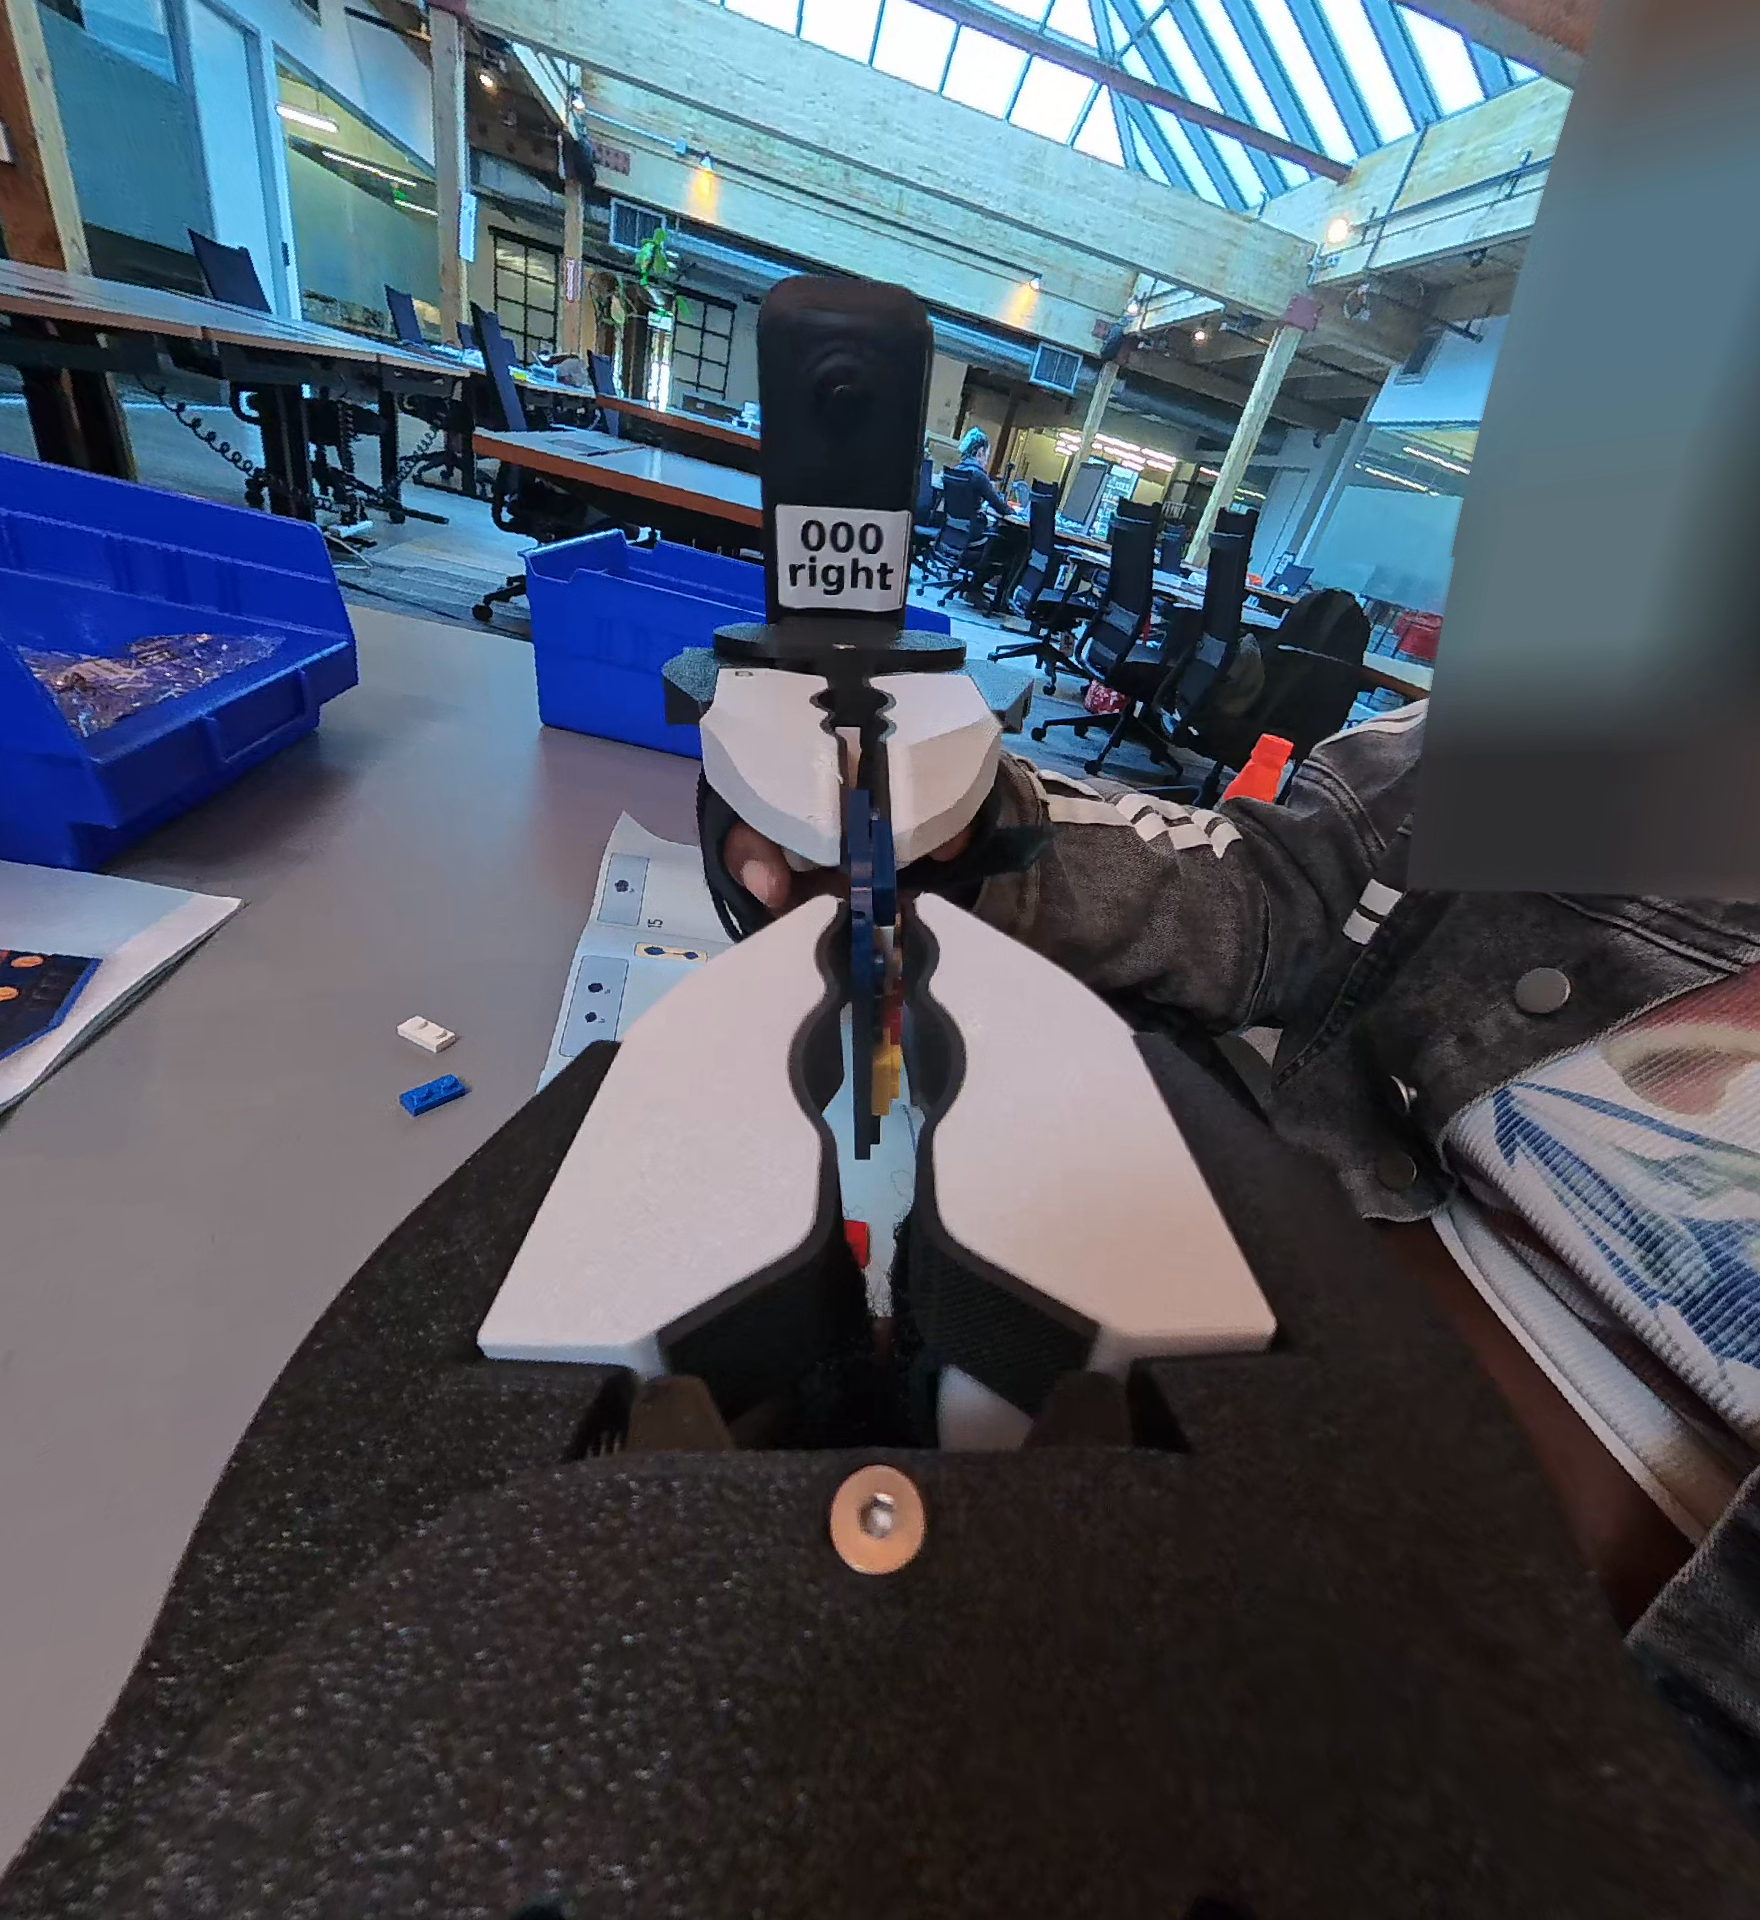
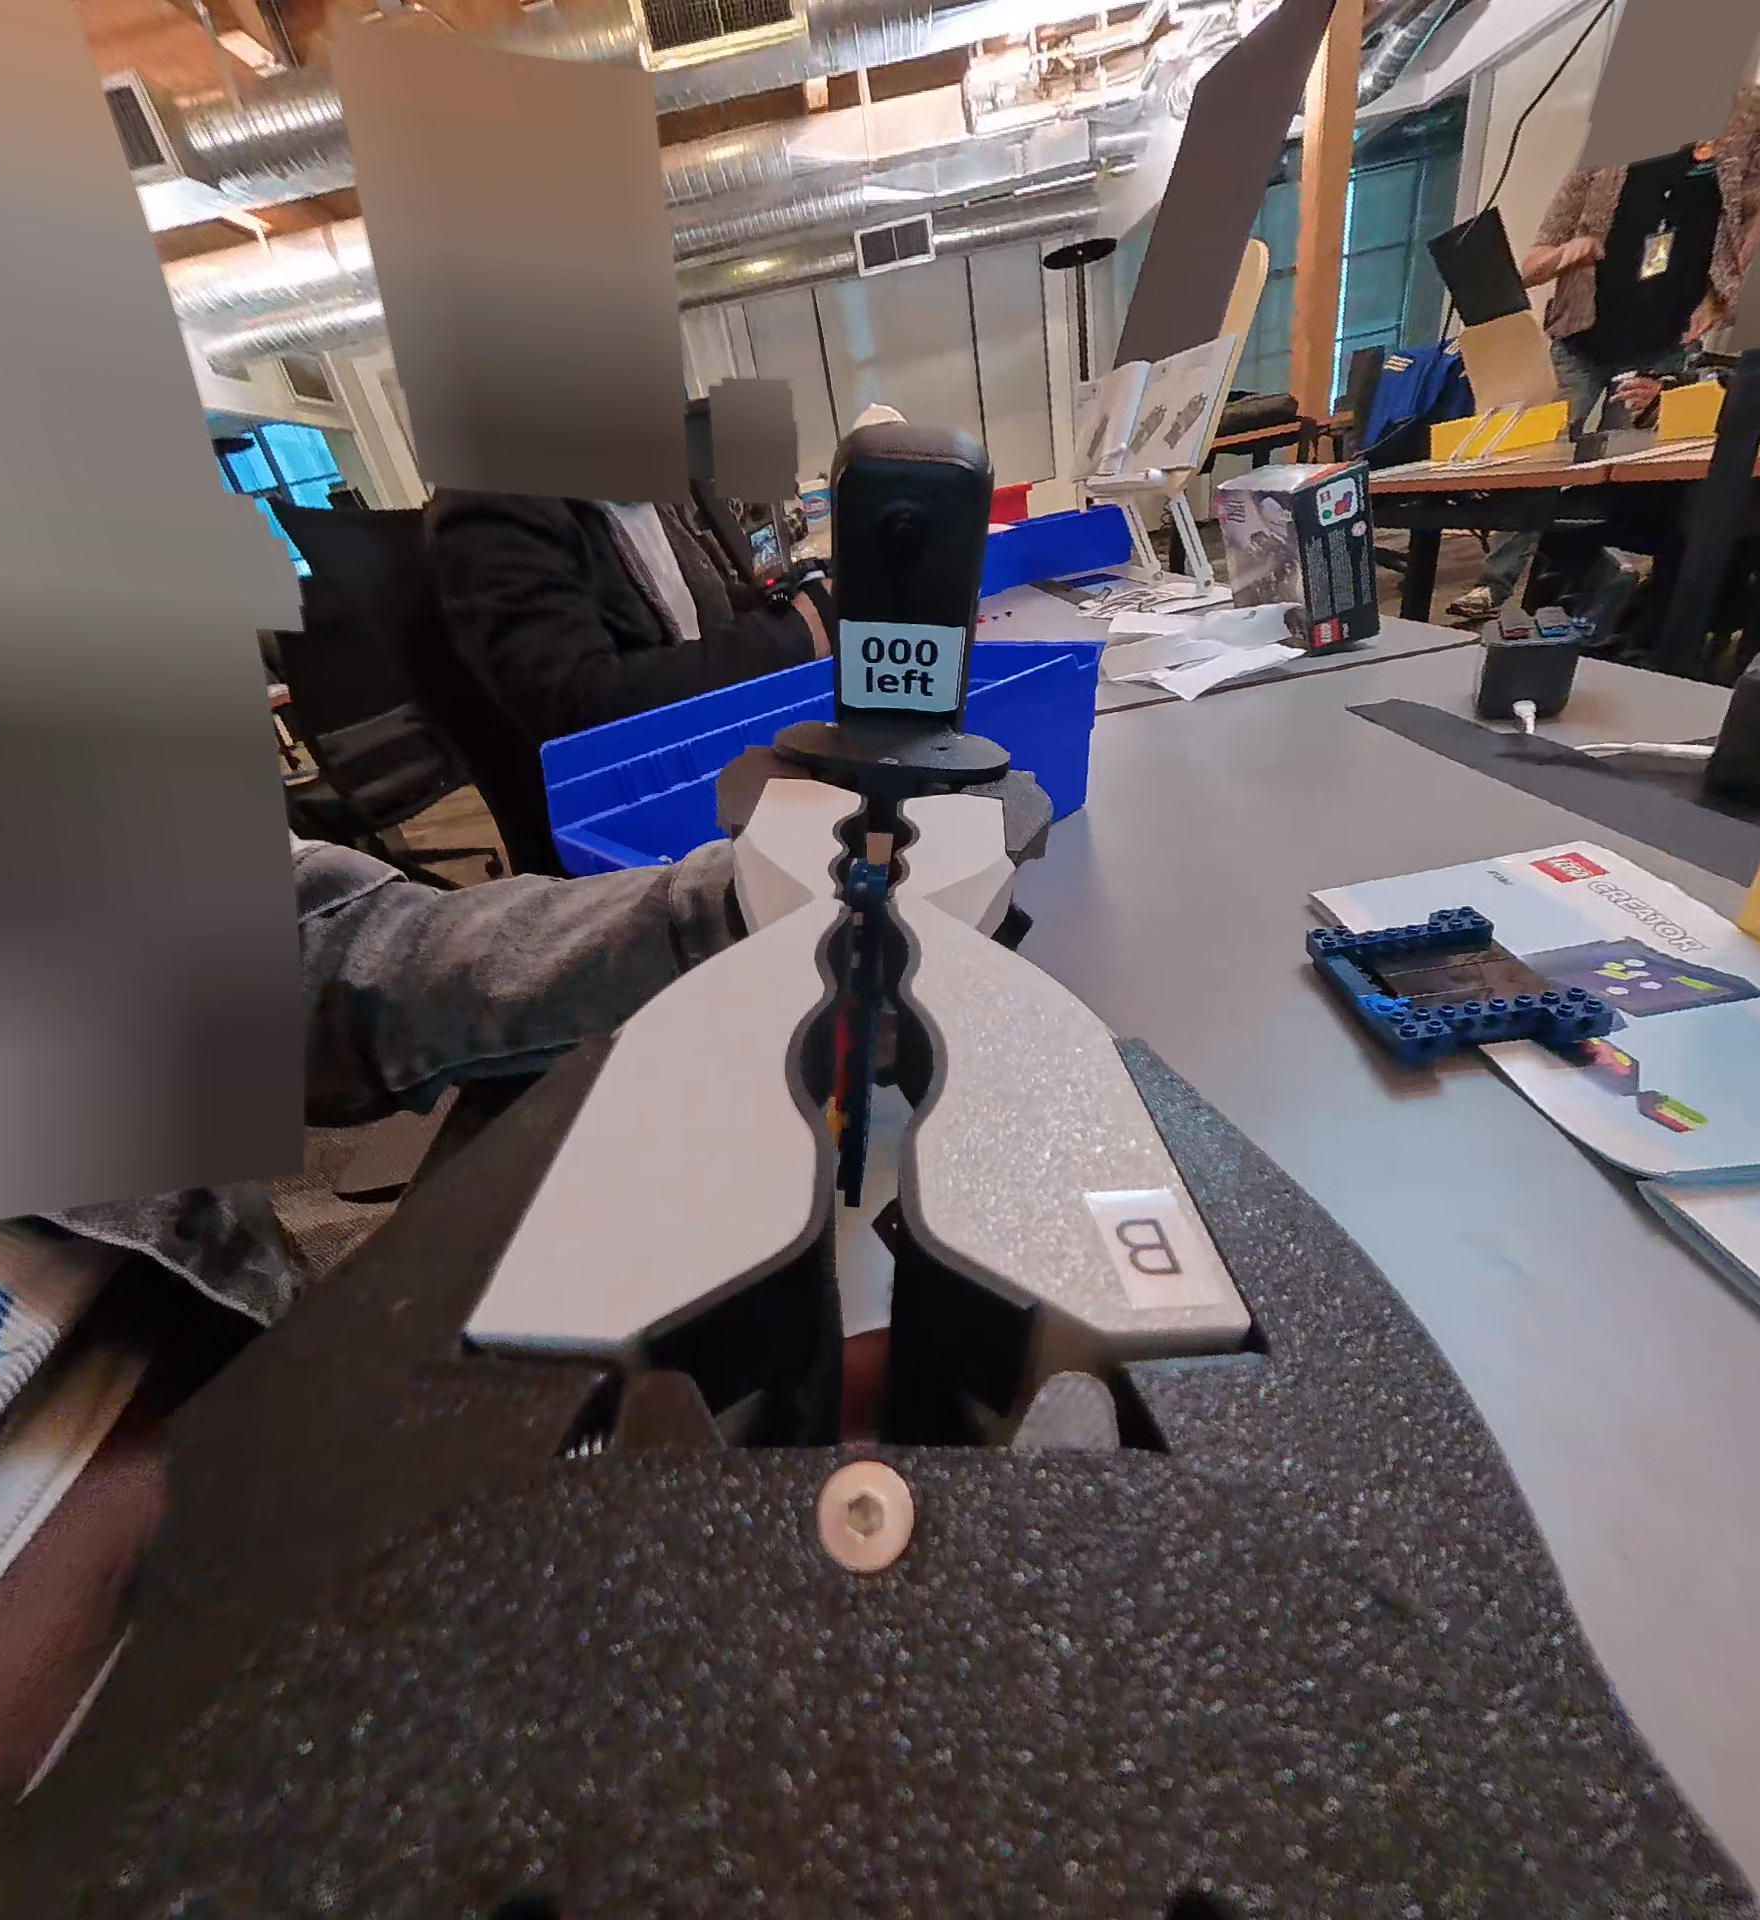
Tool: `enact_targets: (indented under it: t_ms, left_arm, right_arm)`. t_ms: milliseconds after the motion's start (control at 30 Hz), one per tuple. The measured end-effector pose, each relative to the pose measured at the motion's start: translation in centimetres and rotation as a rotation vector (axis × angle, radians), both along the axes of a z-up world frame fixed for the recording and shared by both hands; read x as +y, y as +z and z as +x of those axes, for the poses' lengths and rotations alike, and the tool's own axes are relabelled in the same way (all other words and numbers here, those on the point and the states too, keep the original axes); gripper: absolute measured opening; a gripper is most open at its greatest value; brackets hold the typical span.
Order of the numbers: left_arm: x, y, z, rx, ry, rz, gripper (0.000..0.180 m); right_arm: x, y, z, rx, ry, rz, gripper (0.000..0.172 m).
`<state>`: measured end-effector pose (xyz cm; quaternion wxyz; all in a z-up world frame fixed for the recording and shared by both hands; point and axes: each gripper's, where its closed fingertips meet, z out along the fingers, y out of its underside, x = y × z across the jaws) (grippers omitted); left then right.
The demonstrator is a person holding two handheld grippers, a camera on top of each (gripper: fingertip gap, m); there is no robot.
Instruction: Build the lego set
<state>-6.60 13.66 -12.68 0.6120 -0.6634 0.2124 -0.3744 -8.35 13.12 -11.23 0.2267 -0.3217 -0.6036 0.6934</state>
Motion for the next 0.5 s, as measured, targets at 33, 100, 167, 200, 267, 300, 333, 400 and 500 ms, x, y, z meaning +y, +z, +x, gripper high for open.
enact_targets:
  t_ms: [33, 100, 167, 200, 267, 300, 333, 400, 500]
  left_arm:
    - [0.02, -0.04, -0.01, 0.004, 0.003, -0.001, 0.008]
    - [0.09, -0.15, -0.04, 0.009, 0.008, -0.006, 0.008]
    - [0.23, -0.31, -0.16, 0.016, 0.020, -0.012, 0.008]
    - [0.29, -0.40, -0.24, 0.019, 0.025, -0.016, 0.008]
    - [0.25, -0.18, -0.13, 0.006, 0.019, -0.008, 0.009]
    - [0.19, 0.18, -0.05, -0.017, 0.013, 0.005, 0.011]
    - [0.11, 0.47, 0.02, -0.037, 0.005, 0.013, 0.012]
    - [0.13, 0.47, 0.00, -0.040, 0.005, 0.011, 0.013]
    - [0.10, 0.54, -0.03, -0.043, 0.004, 0.018, 0.015]
  right_arm:
    - [0.02, -0.04, -0.01, 0.000, -0.002, 0.007, 0.005]
    - [0.10, -0.15, -0.03, 0.005, -0.014, 0.035, 0.005]
    - [0.22, -0.32, -0.14, 0.038, -0.058, 0.115, 0.005]
    - [0.22, -0.36, -0.16, 0.066, -0.086, 0.174, 0.005]
    - [-0.12, -0.01, 0.07, 0.133, -0.114, 0.256, 0.005]
    - [-0.27, 0.29, 0.22, 0.158, -0.117, 0.263, 0.004]
    - [-0.36, 0.49, 0.32, 0.170, -0.114, 0.258, 0.004]
    - [-0.35, 0.46, 0.31, 0.164, -0.107, 0.240, 0.004]
    - [-0.37, 0.51, 0.29, 0.160, -0.096, 0.205, 0.003]
